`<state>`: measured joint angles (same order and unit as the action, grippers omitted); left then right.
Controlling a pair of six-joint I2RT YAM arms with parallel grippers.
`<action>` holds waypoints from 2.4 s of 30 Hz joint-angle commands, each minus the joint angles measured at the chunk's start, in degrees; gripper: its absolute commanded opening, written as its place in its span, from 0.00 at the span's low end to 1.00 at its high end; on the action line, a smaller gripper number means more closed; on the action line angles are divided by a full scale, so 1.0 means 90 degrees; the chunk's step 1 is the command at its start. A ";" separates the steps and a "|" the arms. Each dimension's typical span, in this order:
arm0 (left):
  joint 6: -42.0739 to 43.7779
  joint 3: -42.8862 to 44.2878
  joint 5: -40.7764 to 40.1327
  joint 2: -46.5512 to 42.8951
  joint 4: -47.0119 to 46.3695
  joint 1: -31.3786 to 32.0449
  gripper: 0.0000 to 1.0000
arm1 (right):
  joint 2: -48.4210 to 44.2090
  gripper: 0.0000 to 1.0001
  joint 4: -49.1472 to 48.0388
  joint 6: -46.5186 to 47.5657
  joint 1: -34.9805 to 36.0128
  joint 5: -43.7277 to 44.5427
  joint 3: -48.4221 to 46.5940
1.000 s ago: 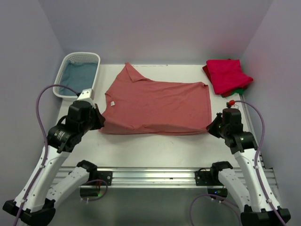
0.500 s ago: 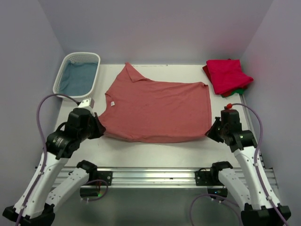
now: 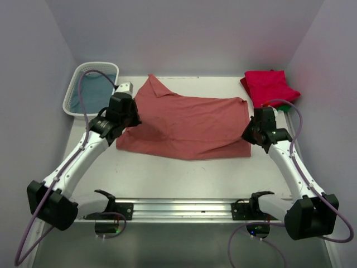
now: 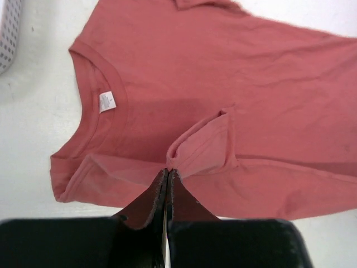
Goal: Fold and stack the t-shirts
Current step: Fold the tshirt
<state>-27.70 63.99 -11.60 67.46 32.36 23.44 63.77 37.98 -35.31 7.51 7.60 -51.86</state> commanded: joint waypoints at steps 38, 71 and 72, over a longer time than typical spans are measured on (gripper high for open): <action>0.0412 0.1973 -0.1280 0.4662 -0.0510 -0.0622 0.00 | 0.2260 0.00 -0.1798 -0.0247 0.0006 0.1109 0.0293; -0.0496 -0.2110 -0.0733 0.1557 -0.2462 0.0130 0.75 | 0.1371 0.00 -0.1456 0.0652 0.0230 0.0064 0.1163; -0.0477 -0.2100 -0.0743 0.1489 -0.2492 0.0130 0.75 | 0.1420 0.00 -0.1466 0.0652 0.0230 0.0064 0.1075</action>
<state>-32.27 44.23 -17.17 82.15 16.27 24.77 75.02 25.32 -30.39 9.39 6.57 -38.81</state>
